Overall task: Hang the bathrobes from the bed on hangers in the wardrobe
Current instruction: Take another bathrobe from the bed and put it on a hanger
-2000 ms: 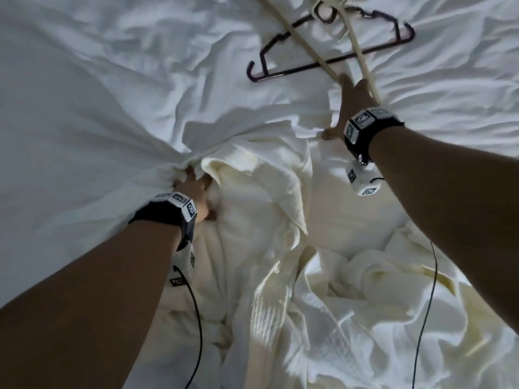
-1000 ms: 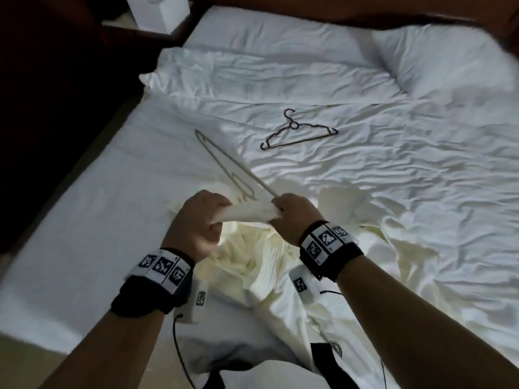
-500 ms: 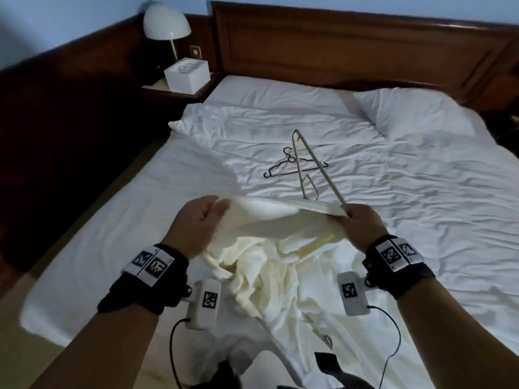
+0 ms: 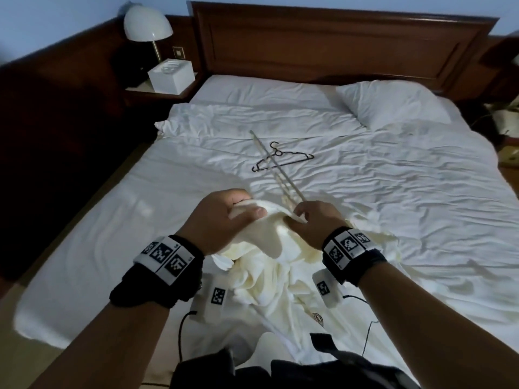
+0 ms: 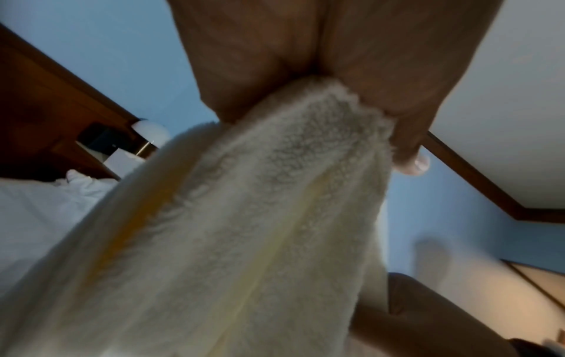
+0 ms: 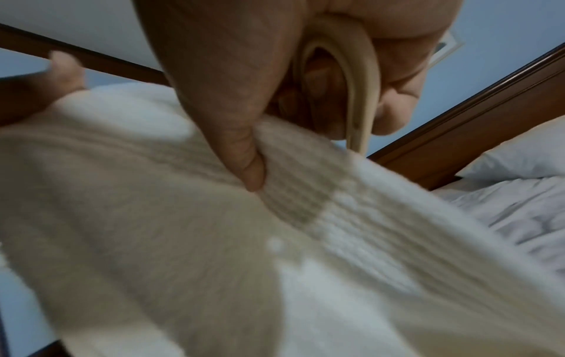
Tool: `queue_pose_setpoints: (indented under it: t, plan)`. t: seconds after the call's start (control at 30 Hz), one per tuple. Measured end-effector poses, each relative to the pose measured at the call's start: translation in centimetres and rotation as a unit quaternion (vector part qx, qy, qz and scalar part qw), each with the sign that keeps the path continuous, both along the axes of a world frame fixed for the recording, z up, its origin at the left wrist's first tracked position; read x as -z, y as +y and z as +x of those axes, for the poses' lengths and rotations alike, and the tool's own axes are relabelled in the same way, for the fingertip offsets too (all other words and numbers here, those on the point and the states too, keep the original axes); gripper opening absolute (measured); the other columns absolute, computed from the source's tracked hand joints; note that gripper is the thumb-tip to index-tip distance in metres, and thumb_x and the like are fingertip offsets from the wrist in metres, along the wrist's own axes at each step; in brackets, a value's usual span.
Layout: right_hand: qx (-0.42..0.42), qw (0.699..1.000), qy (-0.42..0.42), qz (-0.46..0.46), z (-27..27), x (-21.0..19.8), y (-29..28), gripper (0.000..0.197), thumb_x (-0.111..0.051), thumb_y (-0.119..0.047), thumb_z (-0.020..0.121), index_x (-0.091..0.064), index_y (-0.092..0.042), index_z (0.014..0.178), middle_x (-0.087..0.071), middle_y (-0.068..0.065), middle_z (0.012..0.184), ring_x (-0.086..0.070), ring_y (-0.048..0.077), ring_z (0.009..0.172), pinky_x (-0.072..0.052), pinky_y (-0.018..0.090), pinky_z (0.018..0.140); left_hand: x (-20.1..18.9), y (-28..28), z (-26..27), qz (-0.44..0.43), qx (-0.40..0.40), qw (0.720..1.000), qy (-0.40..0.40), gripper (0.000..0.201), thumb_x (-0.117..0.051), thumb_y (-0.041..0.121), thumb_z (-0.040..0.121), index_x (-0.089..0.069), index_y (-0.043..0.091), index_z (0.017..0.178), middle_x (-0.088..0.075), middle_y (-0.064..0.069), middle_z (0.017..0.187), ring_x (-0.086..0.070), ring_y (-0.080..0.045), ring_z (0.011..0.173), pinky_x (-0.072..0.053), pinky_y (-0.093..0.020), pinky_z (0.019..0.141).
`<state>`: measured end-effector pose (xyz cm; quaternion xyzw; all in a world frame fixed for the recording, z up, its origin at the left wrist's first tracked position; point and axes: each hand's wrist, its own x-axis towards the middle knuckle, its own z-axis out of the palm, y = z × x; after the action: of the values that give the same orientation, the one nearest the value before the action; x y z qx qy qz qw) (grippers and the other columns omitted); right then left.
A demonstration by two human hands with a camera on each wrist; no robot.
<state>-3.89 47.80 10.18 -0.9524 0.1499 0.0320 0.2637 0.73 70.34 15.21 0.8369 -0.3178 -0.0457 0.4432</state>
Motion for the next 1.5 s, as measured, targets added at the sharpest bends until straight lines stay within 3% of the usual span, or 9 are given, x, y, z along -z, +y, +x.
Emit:
queue_pose_setpoints:
  t: [0.17, 0.37, 0.57, 0.67, 0.8, 0.9, 1.07, 1.33, 1.5]
  plan:
    - [0.075, 0.996, -0.046, -0.004, -0.5, -1.1, -2.5, 0.025, -0.061, -0.039, 0.081, -0.065, -0.014, 0.083, -0.065, 0.003, 0.078, -0.062, 0.026, 0.075, -0.048, 0.028, 0.060, 1.6, 1.3, 0.9, 0.153, -0.013, 0.988, -0.027, 0.026, -0.077, 0.038, 0.077, -0.061, 0.022, 0.091, -0.061, 0.008, 0.080, -0.057, -0.007, 0.074, -0.043, -0.021, 0.066]
    - [0.083, 0.989, -0.117, 0.040, -0.7, -2.2, -3.0, 0.018, -0.065, -0.020, 0.074, -0.059, -0.005, 0.066, -0.053, 0.006, 0.057, -0.054, 0.026, 0.063, -0.043, 0.029, 0.055, 12.6, 3.5, 1.9, 0.336, -0.137, 0.932, 0.009, 0.023, -0.059, 0.014, 0.083, -0.066, 0.011, 0.105, -0.065, -0.012, 0.107, -0.061, -0.033, 0.106, -0.045, -0.036, 0.089]
    - [0.108, 0.993, -0.031, 0.040, -2.7, 2.1, -4.0, 0.026, -0.069, -0.028, 0.075, -0.052, -0.011, 0.064, -0.049, -0.003, 0.055, -0.052, 0.022, 0.061, -0.037, 0.023, 0.051, 18.0, 8.9, -1.8, 0.176, -0.272, 0.930, 0.172, 0.031, -0.053, 0.033, 0.088, -0.068, 0.006, 0.094, -0.066, -0.015, 0.090, -0.062, -0.032, 0.088, -0.039, -0.033, 0.070]
    - [0.140, 0.989, -0.002, 0.043, -3.7, 3.8, -3.8, 0.026, -0.069, -0.041, 0.081, -0.058, -0.018, 0.077, -0.053, -0.009, 0.066, -0.054, 0.018, 0.069, -0.035, 0.024, 0.055, 15.7, 8.4, -2.2, 0.062, -0.301, 0.937, 0.169, 0.029, -0.052, 0.031, 0.099, -0.068, 0.007, 0.093, -0.065, -0.009, 0.086, -0.061, -0.027, 0.085, -0.042, -0.031, 0.070]
    - [0.094, 0.995, -0.006, 0.039, -3.2, 4.3, -1.5, 0.043, -0.073, -0.060, 0.071, -0.058, -0.035, 0.102, -0.054, -0.016, 0.077, -0.060, 0.016, 0.088, -0.043, 0.026, 0.072, 9.6, 3.9, -2.1, -0.020, -0.210, 0.968, 0.134, 0.022, -0.058, 0.022, 0.096, -0.064, 0.029, 0.076, -0.065, 0.018, 0.067, -0.058, 0.007, 0.066, -0.042, -0.008, 0.059]
    - [-0.014, 0.998, 0.004, 0.067, -2.4, 3.9, 1.0, 0.078, -0.075, -0.072, 0.057, -0.051, -0.044, 0.125, -0.058, -0.013, 0.105, -0.056, 0.009, 0.103, -0.047, 0.028, 0.091, 6.8, 0.9, -2.0, -0.044, -0.132, 0.982, 0.126, 0.024, -0.056, 0.034, 0.089, -0.063, 0.025, 0.068, -0.060, 0.015, 0.062, -0.053, 0.001, 0.059, -0.042, -0.015, 0.056]
    - [-0.057, 0.997, -0.019, 0.050, -0.4, 2.7, 1.4, 0.033, -0.060, -0.066, 0.072, -0.056, -0.033, 0.068, -0.059, -0.009, 0.076, -0.062, 0.022, 0.084, -0.043, 0.027, 0.068, 4.3, -0.1, -0.9, -0.025, -0.081, 0.993, 0.088, 0.040, -0.057, 0.049, 0.081, -0.064, 0.011, 0.072, -0.062, -0.006, 0.066, -0.057, -0.017, 0.062, -0.046, -0.030, 0.059]
    - [0.079, 0.995, -0.012, -0.065, 1.9, 1.8, -3.0, 0.023, -0.062, -0.044, 0.082, -0.067, -0.032, 0.101, -0.066, -0.001, 0.109, -0.063, 0.026, 0.101, -0.050, 0.030, 0.084, 1.4, 2.7, 0.9, -0.080, -0.193, 0.978, -0.018, 0.011, -0.064, 0.015, 0.091, -0.066, 0.013, 0.080, -0.061, 0.003, 0.068, -0.052, 0.004, 0.064, -0.040, -0.009, 0.060]
    - [0.137, 0.987, 0.076, -0.031, 0.5, 5.0, -6.1, 0.025, -0.061, -0.045, 0.084, -0.069, -0.026, 0.098, -0.069, 0.005, 0.111, -0.064, 0.028, 0.097, -0.051, 0.032, 0.083, 2.5, 7.8, 2.9, -0.109, -0.355, 0.927, -0.055, 0.026, -0.057, 0.030, 0.094, -0.059, 0.009, 0.079, -0.050, 0.001, 0.068, -0.043, -0.006, 0.063, -0.036, -0.023, 0.058]
